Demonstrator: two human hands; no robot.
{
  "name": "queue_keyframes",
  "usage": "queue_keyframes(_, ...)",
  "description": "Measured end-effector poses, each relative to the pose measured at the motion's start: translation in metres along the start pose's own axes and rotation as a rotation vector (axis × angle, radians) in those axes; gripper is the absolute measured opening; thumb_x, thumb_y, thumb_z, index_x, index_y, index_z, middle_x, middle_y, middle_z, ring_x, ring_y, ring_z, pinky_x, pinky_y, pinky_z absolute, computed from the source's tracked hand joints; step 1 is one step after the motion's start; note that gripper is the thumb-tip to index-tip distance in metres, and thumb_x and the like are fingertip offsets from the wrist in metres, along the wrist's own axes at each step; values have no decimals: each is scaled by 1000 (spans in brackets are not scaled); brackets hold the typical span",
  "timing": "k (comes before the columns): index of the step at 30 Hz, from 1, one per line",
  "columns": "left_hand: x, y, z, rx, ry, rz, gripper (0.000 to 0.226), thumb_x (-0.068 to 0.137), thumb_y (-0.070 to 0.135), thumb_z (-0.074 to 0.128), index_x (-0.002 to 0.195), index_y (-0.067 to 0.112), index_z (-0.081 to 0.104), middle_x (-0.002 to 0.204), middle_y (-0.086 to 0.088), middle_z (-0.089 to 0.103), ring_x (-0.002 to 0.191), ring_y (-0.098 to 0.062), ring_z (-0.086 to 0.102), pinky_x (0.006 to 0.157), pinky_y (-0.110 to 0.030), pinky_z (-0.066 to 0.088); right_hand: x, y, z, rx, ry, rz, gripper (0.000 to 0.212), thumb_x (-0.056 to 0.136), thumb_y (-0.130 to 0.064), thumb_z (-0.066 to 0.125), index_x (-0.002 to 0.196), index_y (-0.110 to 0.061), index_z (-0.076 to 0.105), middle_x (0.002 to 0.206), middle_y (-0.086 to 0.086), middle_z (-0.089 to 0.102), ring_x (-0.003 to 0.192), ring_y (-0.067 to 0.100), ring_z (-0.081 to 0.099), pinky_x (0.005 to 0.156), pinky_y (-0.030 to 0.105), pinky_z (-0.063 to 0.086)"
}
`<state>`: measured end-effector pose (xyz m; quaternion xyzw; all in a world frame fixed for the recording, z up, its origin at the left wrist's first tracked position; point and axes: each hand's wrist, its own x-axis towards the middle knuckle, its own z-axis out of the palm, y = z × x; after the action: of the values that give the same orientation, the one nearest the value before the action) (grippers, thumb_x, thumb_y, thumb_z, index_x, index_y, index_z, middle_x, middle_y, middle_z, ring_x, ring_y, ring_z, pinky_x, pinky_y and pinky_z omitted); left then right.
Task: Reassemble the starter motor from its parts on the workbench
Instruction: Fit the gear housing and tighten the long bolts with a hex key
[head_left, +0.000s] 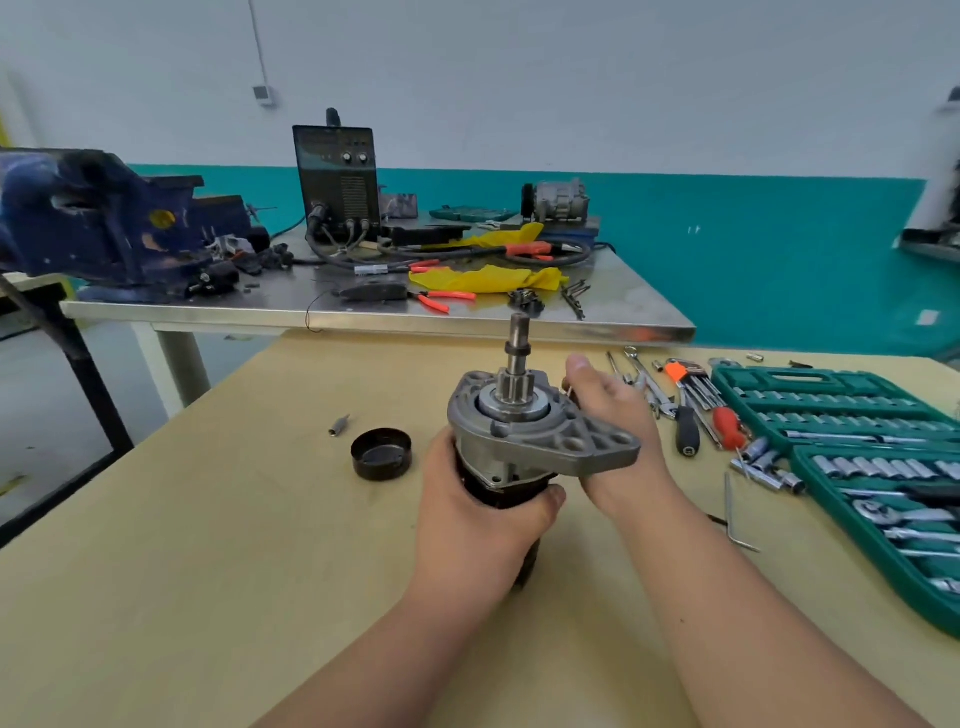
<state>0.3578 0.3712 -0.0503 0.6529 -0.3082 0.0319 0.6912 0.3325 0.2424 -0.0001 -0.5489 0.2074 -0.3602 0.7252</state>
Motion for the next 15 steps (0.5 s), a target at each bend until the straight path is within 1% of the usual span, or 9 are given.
queue_keyframes(1, -2, 2, 3, 8, 21, 18, 75, 58, 17, 89, 100, 63, 48, 106, 32, 62, 98, 12, 60, 74, -1, 43, -1, -9, -4, -15, -10, -32, 30, 93, -29, 63, 66, -15, 58, 58, 1, 60, 54, 19, 60, 54, 33, 52)
queue_keyframes(3, -4, 4, 8, 14, 60, 71, 83, 58, 16, 90, 100, 71, 44, 109, 35, 59, 102, 15, 57, 77, 1, 41, -7, -25, -14, -205, -41, -191, 31, 91, -27, 64, 60, -23, 64, 50, -6, 56, 44, 10, 52, 44, 23, 45)
queue_keyframes(5, -8, 3, 9, 17, 76, 114, 88, 60, 15, 91, 106, 72, 42, 112, 36, 57, 107, 16, 54, 81, 2, 39, -16, -39, -20, -412, -93, -375, 26, 88, -28, 65, 63, -32, 69, 50, -7, 59, 43, 6, 52, 43, 19, 44)
queue_keyframes(6, -9, 2, 8, 23, 77, 124, 89, 60, 15, 92, 110, 70, 42, 115, 35, 57, 110, 15, 53, 83, 2, 38, -22, -46, -21, -468, -113, -454, 21, 86, -31, 65, 67, -36, 71, 53, -7, 62, 43, 5, 54, 43, 18, 46)
queue_keyframes(8, -12, 0, 5, 21, 74, 136, 90, 62, 14, 91, 116, 65, 41, 118, 32, 57, 114, 11, 53, 87, 0, 37, -36, -61, -19, -508, -146, -612, 11, 83, -40, 63, 75, -41, 70, 60, -10, 66, 46, 6, 58, 45, 21, 50)
queue_keyframes(10, -12, -1, 4, 6, 65, 143, 88, 62, 11, 91, 119, 59, 43, 120, 27, 58, 116, 6, 54, 90, -3, 39, -49, -72, -13, -521, -230, -739, 12, 81, -44, 60, 74, -42, 70, 63, -15, 67, 51, 9, 61, 47, 22, 51)
queue_keyframes(12, -10, 1, 5, -18, 57, 127, 86, 62, 11, 90, 119, 56, 44, 119, 23, 61, 115, 2, 58, 89, -7, 43, -61, -76, -3, -620, -371, -790, 13, 82, -43, 61, 70, -43, 66, 64, -22, 65, 55, 4, 63, 49, 15, 48)
queue_keyframes(13, -9, 2, 6, -30, 53, 118, 84, 61, 13, 90, 116, 58, 45, 116, 22, 63, 111, 1, 60, 87, -9, 46, -64, -75, 2, -700, -430, -789, 13, 83, -41, 63, 70, -44, 65, 64, -25, 64, 58, 0, 62, 50, 10, 45)
queue_keyframes(15, -8, 4, 7, -37, 50, 95, 83, 59, 16, 90, 108, 66, 45, 110, 21, 64, 103, 0, 64, 81, -12, 50, -65, -71, 8, -841, -474, -769, 14, 85, -36, 68, 72, -39, 67, 62, -25, 62, 63, -3, 61, 53, 9, 43)
